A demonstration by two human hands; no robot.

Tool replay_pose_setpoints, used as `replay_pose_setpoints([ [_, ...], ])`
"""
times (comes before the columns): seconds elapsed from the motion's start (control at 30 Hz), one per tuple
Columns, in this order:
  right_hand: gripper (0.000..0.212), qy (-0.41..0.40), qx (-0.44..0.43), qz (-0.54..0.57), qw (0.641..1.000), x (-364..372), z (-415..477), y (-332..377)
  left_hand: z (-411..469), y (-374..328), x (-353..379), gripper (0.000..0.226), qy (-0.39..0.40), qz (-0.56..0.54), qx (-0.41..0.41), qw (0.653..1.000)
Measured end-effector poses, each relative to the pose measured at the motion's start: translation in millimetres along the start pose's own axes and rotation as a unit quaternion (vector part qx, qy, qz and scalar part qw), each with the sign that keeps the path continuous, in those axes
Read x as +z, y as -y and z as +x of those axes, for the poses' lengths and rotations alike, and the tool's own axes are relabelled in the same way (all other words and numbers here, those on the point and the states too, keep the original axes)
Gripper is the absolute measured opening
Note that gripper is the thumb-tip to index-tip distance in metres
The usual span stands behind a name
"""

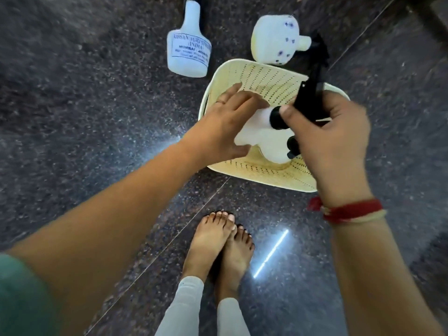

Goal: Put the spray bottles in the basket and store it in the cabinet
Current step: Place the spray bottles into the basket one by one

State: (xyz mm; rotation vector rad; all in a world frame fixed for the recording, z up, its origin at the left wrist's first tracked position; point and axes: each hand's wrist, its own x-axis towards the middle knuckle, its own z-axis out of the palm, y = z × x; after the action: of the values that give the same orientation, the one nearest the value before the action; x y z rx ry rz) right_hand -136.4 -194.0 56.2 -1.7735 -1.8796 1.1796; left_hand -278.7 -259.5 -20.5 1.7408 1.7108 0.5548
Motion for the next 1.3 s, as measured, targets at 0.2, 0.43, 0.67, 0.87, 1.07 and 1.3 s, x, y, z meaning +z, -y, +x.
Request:
replay_pose_setpoints([
  [0.2,0.021,0.019,0.044,-0.083,0.995,43.3,-6.1,-28.3,-1.5,11.2,14.4,0.067,0.035,0.014,-0.088,0.995],
  [0.43,0.022,0.077,0.193,0.077,0.975,66.4,-2.7,-38.5,5.0,-11.3,1.8,0.037,-0.069,-0.224,-0.195,0.952],
  [0.67,0.022,0.114,0.194,0.134,0.965,56.2,-4.4,-42.5,-0.3,-30.6,7.1,0.047,-0.073,-0.135,-0.178,0.972],
  [0.87,0.046,0.099,0.175,0.000,0.980,-1.3,-16.2,-53.2,-1.2,-30.9,14.3,0.037,-0.101,-0.025,-0.176,0.979],
  [1.07,0.063,-0.013,0.251,0.041,0.967,0.3,-1.6,-73.0,9.7,-29.0,14.8,0.019,-0.094,0.035,-0.203,0.974],
  [1.3,0.032,-0.046,0.205,0.001,0.978,11.9,13.6,-72.8,4.3,-25.6,12.9,0.018,-0.089,0.008,-0.218,0.972],
])
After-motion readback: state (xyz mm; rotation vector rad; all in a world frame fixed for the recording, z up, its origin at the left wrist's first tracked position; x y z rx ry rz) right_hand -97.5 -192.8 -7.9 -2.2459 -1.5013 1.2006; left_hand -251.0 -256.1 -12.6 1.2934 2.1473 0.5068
